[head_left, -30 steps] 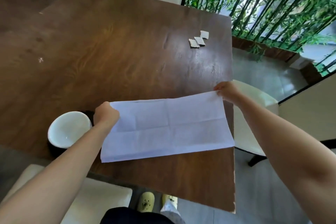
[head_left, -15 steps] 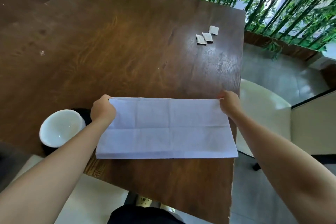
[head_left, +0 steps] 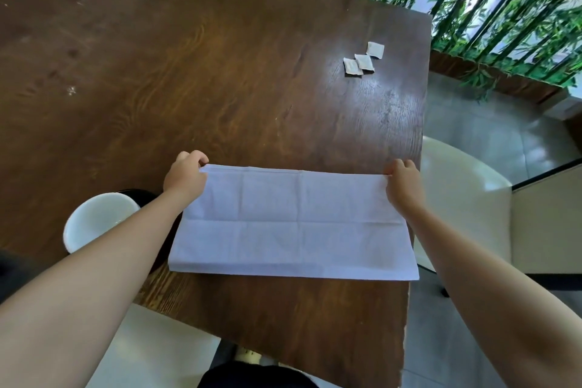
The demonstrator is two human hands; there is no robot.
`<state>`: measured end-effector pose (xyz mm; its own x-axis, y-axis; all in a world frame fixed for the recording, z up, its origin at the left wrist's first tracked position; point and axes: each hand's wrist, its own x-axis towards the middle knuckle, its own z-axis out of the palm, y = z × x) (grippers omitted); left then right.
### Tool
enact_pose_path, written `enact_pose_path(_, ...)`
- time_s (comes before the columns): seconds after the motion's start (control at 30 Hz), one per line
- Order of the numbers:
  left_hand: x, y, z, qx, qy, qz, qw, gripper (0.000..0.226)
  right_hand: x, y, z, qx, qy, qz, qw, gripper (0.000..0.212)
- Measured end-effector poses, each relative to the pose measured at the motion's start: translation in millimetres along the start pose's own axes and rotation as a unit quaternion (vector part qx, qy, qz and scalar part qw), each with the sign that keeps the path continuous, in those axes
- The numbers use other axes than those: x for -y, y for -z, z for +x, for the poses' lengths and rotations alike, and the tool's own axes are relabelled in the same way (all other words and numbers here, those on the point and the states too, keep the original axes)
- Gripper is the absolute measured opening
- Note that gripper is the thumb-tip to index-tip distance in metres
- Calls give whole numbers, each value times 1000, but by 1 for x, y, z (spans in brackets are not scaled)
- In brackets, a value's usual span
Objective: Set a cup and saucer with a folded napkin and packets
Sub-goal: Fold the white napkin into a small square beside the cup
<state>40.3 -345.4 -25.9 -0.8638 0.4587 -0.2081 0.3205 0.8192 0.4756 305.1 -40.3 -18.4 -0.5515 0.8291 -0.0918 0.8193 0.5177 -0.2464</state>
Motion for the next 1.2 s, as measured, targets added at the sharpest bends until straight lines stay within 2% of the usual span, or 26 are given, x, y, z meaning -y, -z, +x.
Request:
enact_pose_path(0.2,6,5,12,46,1,-9,999,14,-1,-4,-1,-15,-3,-22,1000,21)
enact_pose_path(0.43,10,16,17,55,-35,-50,997,8,-11,-7,9,-16,-12,18,1000,24)
enact_pose_path(0.77,12,21,22,84,-53,-98,990,17,-26,-10,21,3,-20,43,999,24)
enact_pose_path(0.9,12,20,24,91,-43,-128,987,16,-28,-6,23,-4,-19,101,995,21)
enact_pose_path(1.03,10,20,23,85,-15,-241,967,12,-32,-4,20,17,-21,193,981,16)
enact_pose_path(1.13,6,22,20,122,-3,-315,941,25,-32,-6,18,25,-53,242,968,20)
enact_pose_path(1.2,5,22,20,121,1,-326,938,31,-31,-7,18,12,-84,285,955,20)
